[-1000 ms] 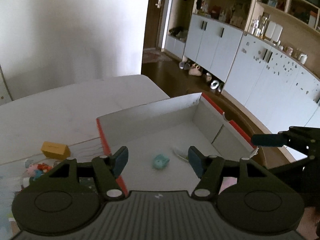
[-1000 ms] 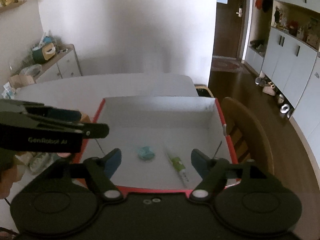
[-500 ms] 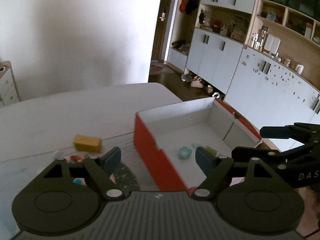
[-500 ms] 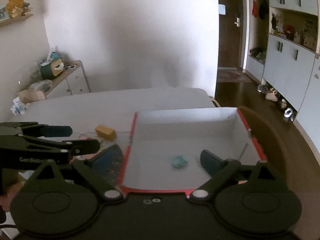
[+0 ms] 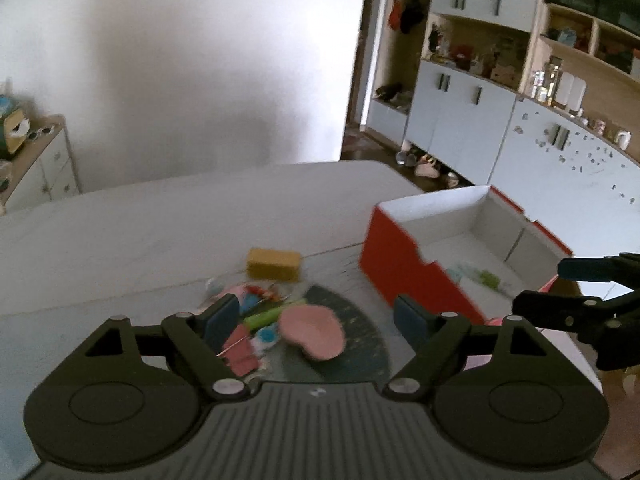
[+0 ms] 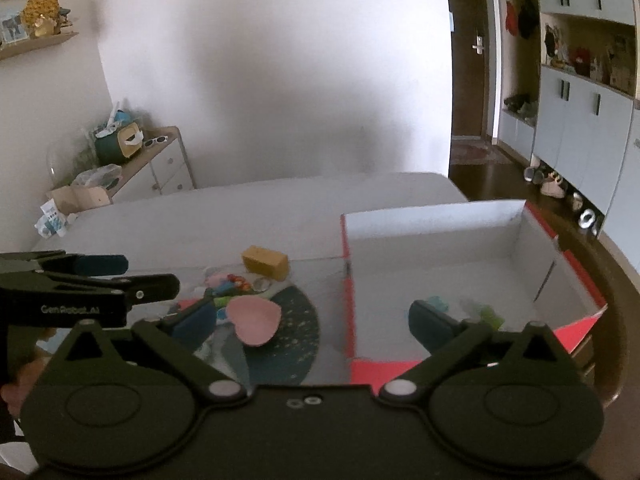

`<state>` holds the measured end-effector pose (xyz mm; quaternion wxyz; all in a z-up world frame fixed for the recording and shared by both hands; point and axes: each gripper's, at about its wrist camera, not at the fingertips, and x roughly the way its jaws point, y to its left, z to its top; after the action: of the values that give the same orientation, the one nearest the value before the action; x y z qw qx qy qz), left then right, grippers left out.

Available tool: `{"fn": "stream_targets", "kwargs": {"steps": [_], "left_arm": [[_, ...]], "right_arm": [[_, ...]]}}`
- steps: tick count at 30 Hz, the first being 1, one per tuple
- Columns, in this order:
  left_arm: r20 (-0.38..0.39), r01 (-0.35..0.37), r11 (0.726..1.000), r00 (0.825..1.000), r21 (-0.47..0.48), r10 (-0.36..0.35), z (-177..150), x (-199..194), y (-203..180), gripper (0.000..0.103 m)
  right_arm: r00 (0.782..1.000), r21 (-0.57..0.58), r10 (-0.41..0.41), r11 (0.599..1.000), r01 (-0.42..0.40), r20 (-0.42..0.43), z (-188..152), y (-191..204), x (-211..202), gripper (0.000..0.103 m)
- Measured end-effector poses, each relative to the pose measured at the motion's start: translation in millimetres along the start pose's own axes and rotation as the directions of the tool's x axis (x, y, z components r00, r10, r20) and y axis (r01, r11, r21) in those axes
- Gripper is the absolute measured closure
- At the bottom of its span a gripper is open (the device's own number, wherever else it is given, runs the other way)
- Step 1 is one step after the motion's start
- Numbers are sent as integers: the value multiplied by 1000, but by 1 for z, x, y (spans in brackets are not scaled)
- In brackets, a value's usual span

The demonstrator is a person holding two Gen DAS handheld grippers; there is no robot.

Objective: Organize rigid objects
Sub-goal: 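Withdraw both tools from the box back toward the item cluster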

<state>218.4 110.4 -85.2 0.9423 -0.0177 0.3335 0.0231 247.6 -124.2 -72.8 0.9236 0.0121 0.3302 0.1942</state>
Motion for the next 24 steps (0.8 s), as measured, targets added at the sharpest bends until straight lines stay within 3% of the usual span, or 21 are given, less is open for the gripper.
{"fn": "stream_targets", "kwargs": {"steps": [12, 24], "left_arm": [[-116, -70, 994, 991, -88, 60, -38, 22, 68, 19], [-187, -118, 983, 978, -139, 91, -70, 50, 96, 19]], "right_arm": [[999, -44, 5, 999, -7, -53, -13, 51, 43, 1], [991, -113, -31, 993, 16, -131, -20, 70, 110, 4]]}}
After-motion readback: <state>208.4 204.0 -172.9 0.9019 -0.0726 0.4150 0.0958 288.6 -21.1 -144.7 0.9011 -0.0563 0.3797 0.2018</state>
